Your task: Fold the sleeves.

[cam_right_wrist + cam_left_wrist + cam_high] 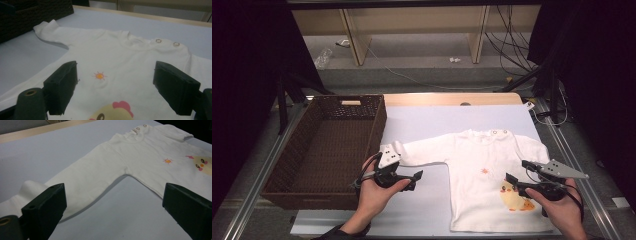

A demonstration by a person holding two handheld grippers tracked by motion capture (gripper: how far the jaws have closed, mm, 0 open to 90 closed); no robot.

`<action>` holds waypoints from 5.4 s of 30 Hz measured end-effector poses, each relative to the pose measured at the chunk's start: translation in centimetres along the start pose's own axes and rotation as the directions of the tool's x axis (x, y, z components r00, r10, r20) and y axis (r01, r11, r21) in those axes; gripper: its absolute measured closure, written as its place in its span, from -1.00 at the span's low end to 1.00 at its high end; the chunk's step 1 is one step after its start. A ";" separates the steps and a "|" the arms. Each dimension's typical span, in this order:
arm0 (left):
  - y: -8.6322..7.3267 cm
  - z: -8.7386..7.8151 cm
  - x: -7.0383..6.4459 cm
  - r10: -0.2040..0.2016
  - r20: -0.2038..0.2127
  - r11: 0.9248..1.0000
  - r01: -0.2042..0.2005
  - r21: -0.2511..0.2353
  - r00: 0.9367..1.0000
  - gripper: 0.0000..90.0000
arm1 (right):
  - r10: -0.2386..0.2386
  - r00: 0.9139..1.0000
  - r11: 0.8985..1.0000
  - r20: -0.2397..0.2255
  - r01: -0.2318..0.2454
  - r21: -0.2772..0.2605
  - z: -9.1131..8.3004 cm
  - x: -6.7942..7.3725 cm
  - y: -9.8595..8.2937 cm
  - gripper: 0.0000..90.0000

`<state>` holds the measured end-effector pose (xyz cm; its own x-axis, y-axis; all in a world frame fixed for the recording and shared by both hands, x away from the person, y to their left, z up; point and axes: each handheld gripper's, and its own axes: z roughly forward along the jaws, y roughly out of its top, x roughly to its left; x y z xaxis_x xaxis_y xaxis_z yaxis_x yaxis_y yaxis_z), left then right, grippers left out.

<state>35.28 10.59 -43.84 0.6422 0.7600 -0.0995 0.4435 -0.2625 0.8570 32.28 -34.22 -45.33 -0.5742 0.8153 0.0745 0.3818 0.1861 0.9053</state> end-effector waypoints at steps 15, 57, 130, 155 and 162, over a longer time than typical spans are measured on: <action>0.6 0.4 0.4 -0.016 -0.015 1.000 0.016 0.009 1.000 -0.86 | 0.011 1.000 1.000 0.011 -0.011 -0.008 -0.8 0.1 -0.7 -0.56; 3.2 9.8 4.0 -0.090 -0.166 0.971 0.124 0.206 0.982 -0.53 | 0.027 0.999 1.000 0.021 -0.027 0.005 -1.3 -0.1 -1.2 -0.56; 9.0 12.6 -3.8 0.069 -0.070 0.993 -0.062 0.100 0.995 0.98 | 0.016 1.000 1.000 0.013 -0.016 0.011 -1.3 0.0 -1.2 -0.53; 8.3 16.4 -8.5 0.197 0.044 0.972 -0.201 0.118 0.979 0.97 | 0.017 1.000 1.000 0.012 -0.017 0.008 -1.3 0.0 -1.2 -0.53; 7.8 17.7 -8.7 0.214 0.088 0.966 -0.224 0.126 0.973 0.54 | 0.016 1.000 1.000 0.011 -0.016 0.006 -1.4 0.0 -1.2 -0.53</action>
<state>44.23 -8.57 -45.22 0.7749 0.6307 0.0418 0.3636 -0.4989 0.7867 30.83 -35.16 -45.82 -0.5598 0.8243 0.0846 0.3957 0.1762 0.9013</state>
